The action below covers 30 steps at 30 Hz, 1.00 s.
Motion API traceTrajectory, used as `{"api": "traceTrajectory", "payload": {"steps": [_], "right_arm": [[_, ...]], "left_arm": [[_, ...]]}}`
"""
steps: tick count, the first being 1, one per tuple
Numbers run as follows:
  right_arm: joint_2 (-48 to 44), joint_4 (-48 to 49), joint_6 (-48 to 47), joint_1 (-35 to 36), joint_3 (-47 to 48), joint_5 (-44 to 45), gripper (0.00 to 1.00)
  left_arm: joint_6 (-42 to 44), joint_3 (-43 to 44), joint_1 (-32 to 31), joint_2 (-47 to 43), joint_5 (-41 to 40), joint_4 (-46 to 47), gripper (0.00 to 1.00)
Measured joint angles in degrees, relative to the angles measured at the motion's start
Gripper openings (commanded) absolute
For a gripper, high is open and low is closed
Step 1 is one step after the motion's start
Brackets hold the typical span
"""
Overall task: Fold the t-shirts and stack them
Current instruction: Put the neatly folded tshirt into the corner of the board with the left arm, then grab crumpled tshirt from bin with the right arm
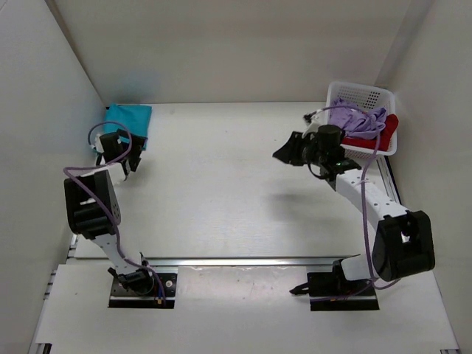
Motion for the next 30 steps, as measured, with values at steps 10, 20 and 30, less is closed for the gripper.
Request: {"api": "traceTrajectory", "payload": {"steps": [10,20,30], "right_arm": [[10.58,-9.31,-5.79,-17.99,22.84,14.14,0.05],[33.07,-19.80,-14.62,-27.19,43.30,25.05,0.39],[44.68,-26.21,-15.76,-27.08,56.72,23.58,0.13]], "left_arm": [[0.76,-8.31,-16.20,-17.16,-1.03,0.39,0.69],[6.01,-16.28,-47.74,-24.63,3.26,1.40,0.43],[10.43,-22.71,-55.98,-25.22,5.64,-0.81,0.50]]}}
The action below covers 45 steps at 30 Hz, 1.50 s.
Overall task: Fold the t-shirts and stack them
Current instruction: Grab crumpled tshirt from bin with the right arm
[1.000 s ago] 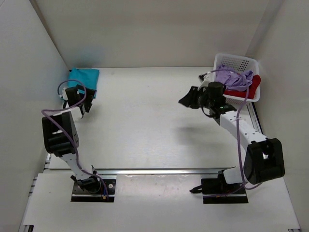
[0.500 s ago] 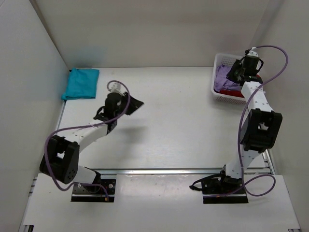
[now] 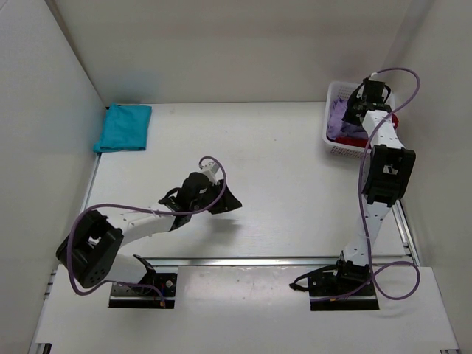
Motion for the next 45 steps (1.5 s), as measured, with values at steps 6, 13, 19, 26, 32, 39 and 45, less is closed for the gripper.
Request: {"api": "traceTrajectory", "payload": {"steps": [6,13,19,26,32,39,45], "right_arm": [[1.49,-1.07,1.77,0.46,2.10,-1.57,0.18],[1.46,-5.22,0.83,1.44,5.18,-0.11,0.35],[2.54,-8.02,-0.15,2.73,7.02,1.88,0.35],[5.40,-10.58,-1.22,3.87,8.94,7.02,0.35],[0.09,-6.45,-2.12,4.42,-0.26,11.58,0.37],[-1.51,-5.86,-2.69,4.04,-1.07,10.58,0.29],[-0.20,-5.88,-0.48,2.86,1.16,2.86,0.23]], "left_arm": [[1.29,-1.27,2.51,-1.84,0.35,-0.46,0.50],[1.29,-2.14,4.24,-3.85,0.66,-0.17,0.50],[0.87,-4.31,5.33,-4.96,1.20,0.26,0.50],[0.94,-4.35,6.60,-5.40,1.18,-0.04,0.50],[0.81,-4.37,6.29,-5.35,1.25,0.44,0.49],[0.48,-4.37,6.12,-4.04,1.92,1.33,0.48],[0.35,-4.37,5.81,-3.52,2.08,1.53,0.46]]}}
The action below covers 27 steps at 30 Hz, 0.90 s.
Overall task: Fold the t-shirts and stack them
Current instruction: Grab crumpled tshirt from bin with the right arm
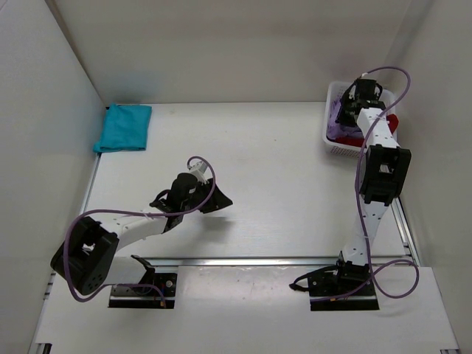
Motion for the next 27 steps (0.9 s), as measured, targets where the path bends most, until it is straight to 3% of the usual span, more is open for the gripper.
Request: {"api": "traceTrajectory", "payload": {"steps": [5,7,10,13,15,22,27], "right_arm": [[3.65,-1.68,0.68,-0.46,6.62,-1.68,0.36],[3.82,-2.71,0.63,-0.48,7.41,-1.55,0.37],[3.89,-4.04,0.57,-0.50,7.72,-1.44,0.33],[4.26,-4.31,0.46,-0.50,7.48,-1.60,0.17],[4.28,-4.24,0.74,-0.48,6.71,-1.64,0.01],[3.15,-2.99,1.99,-0.37,5.90,-2.16,0.00],[-7.54,-1.07,3.41,-0.44,1.77,-4.74,0.00]], "left_arm": [[-0.02,0.00,0.07,0.04,0.15,0.20,0.47],[-0.07,-0.02,0.20,0.02,0.17,0.22,0.47],[-0.28,-0.28,0.50,-0.28,0.20,0.50,0.47],[-0.48,-0.83,1.18,-0.63,0.35,1.07,0.46],[-0.61,-1.05,1.36,-0.66,0.42,0.96,0.45],[-0.63,-1.01,1.51,-0.66,0.76,0.94,0.44],[-0.63,-0.57,1.86,-0.66,1.51,0.87,0.44]]}}
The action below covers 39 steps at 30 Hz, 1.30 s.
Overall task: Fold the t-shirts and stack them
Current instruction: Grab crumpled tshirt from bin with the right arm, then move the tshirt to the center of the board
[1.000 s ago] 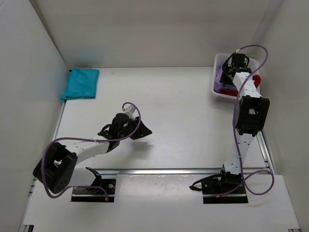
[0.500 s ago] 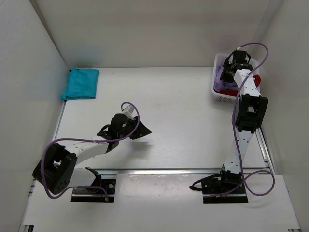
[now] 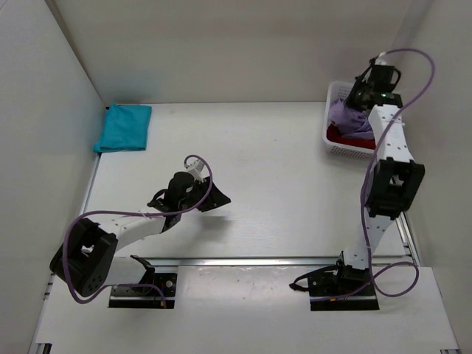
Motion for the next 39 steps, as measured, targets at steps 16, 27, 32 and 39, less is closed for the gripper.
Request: {"api": "traceTrajectory", "payload": {"steps": [16,27,32,39], "right_arm": [[-39.08,24.50,6.86,14.40,5.70,-24.22,0.00],[-34.69,43.47,21.24,6.40,-32.22,-37.64,0.00],[-15.87,34.73,18.38,10.64,-33.57,-30.80,0.00],[-19.58,33.48,18.12,10.78,-47.23,-24.48,0.00]], "left_arm": [[-1.38,4.63,16.83,-5.75,5.53,-3.82,0.48],[-0.57,7.30,24.59,-6.95,5.27,-7.13,0.54],[2.97,7.43,20.87,-9.57,1.20,-10.36,0.57],[10.51,7.13,1.46,-5.64,-5.49,-18.84,0.72]]}}
